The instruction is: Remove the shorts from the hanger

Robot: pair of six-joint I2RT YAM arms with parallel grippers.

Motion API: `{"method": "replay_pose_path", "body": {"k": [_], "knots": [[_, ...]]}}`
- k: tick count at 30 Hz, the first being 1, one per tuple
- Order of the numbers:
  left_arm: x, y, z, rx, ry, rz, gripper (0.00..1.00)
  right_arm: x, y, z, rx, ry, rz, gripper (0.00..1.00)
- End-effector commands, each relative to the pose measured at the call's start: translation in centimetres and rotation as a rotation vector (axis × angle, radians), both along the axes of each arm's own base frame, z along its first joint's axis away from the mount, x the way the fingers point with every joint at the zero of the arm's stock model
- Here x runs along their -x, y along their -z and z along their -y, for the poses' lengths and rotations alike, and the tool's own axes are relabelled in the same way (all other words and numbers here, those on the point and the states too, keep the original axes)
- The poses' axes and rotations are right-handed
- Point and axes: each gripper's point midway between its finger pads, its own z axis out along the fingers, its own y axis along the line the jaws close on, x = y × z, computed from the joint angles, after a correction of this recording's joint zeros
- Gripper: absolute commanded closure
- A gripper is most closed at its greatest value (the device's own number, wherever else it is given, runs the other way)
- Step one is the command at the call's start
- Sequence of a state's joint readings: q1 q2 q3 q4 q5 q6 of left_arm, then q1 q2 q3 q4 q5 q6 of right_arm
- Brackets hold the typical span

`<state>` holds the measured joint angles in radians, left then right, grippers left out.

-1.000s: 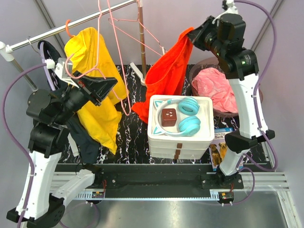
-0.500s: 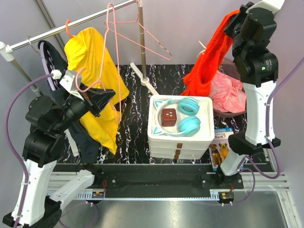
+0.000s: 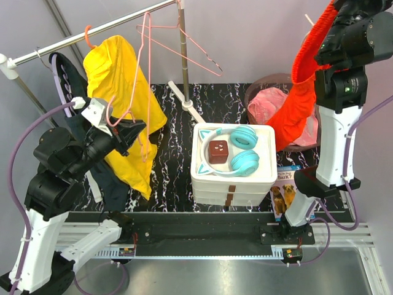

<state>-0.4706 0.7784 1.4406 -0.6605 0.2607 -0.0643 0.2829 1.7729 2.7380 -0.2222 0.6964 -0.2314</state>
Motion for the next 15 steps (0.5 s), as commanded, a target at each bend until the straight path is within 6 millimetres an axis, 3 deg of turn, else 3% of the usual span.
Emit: {"method": "replay_pose_path", "body": {"k": [1, 4, 5, 11, 14, 15], "knots": [[0.0, -2.2, -1.0, 0.000, -0.045, 0.081, 1.00, 0.9, -2.8, 2.8, 0.012, 0.113, 0.155, 1.00], [-0.3, -2.3, -0.9, -0.005, -0.047, 0.078, 1.00, -1.5, -2.2, 3.0, 0.013, 0.085, 0.166, 1.00], [-0.3, -2.3, -0.9, -0.006, -0.047, 0.076, 1.00, -1.5, -2.6, 3.7, -0.002, 0.081, 0.208, 1.00], [-1.1, -2.3, -0.7, -0.020, -0.054, 0.064, 1.00, -6.2, -0.6, 5.0, -0.036, 0.034, 0.218, 1.00], [-1.4, -2.2, -0.6, -0.025, -0.062, 0.051, 1.00, -10.0, 2.7, 5.4, -0.052, 0.025, 0.118, 1.00], [-1.5, -2.3, -0.6, -0.022, -0.060, 0.046, 1.00, -12.1, 5.3, 5.6, -0.065, 0.038, 0.034, 1.00]]}}
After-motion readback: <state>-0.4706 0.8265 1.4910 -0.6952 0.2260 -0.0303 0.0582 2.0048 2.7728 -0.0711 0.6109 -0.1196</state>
